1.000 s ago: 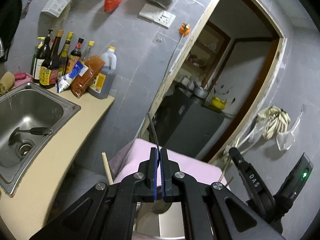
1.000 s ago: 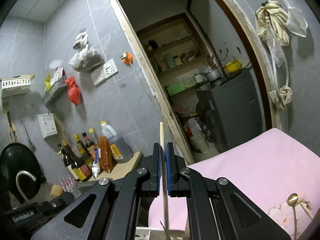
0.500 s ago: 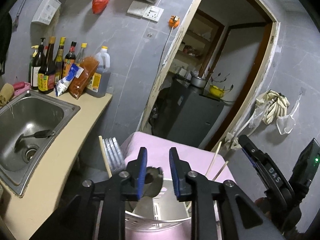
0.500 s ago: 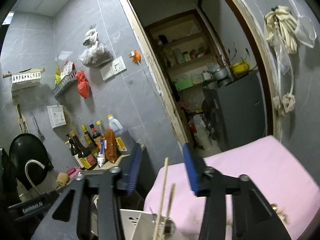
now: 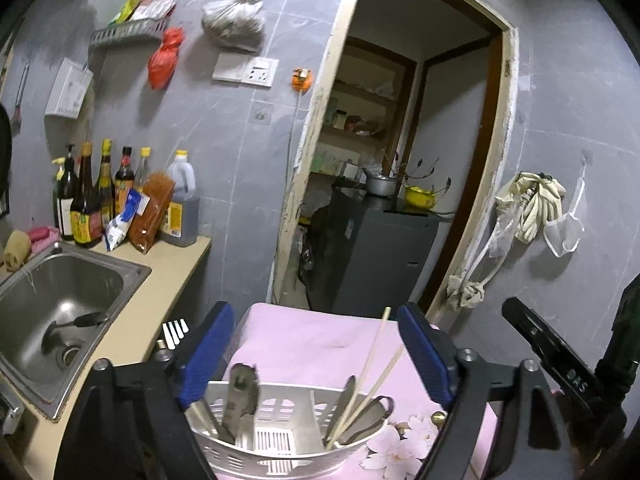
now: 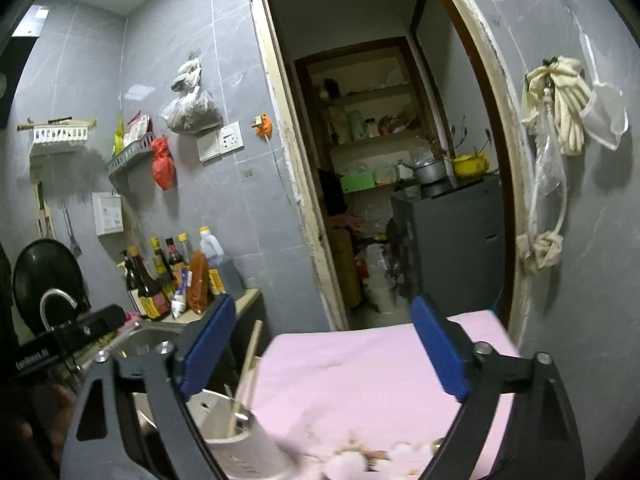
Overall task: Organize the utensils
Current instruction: 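Open both tools to drop the fork and chopstick into the holder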
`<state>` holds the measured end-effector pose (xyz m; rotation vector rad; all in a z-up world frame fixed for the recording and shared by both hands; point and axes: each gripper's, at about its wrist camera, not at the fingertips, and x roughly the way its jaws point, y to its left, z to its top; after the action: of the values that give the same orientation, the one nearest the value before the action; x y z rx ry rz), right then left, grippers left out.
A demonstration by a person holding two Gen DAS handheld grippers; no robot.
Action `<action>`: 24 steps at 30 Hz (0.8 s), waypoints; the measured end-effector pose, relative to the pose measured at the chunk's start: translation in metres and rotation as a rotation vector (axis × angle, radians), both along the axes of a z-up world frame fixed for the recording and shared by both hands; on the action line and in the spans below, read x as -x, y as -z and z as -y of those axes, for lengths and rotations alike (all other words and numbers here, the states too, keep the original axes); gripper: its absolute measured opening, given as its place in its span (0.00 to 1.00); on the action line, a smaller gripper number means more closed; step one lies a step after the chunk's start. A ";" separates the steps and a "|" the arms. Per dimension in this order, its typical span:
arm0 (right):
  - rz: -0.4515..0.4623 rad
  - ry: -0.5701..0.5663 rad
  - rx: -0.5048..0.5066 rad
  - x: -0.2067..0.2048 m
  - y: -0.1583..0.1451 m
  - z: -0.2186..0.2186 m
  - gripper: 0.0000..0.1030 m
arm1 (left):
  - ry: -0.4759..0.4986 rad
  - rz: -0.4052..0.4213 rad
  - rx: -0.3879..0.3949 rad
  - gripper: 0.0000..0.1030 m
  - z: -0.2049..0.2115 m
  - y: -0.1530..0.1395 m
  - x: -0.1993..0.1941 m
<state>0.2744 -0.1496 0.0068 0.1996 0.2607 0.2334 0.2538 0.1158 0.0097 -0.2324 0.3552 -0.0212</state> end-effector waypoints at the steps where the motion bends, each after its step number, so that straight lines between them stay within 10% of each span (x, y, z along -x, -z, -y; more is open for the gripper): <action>1: 0.003 0.003 0.015 0.003 -0.001 0.006 0.93 | -0.005 0.004 -0.009 0.90 0.005 -0.001 0.001; 24: -0.070 0.194 0.146 0.024 0.031 0.136 0.98 | 0.065 -0.055 -0.106 0.99 0.130 0.043 0.005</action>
<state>0.2505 -0.2860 -0.0237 0.0876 0.3246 0.0142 0.2488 -0.0144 -0.0328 -0.1165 0.4171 -0.0597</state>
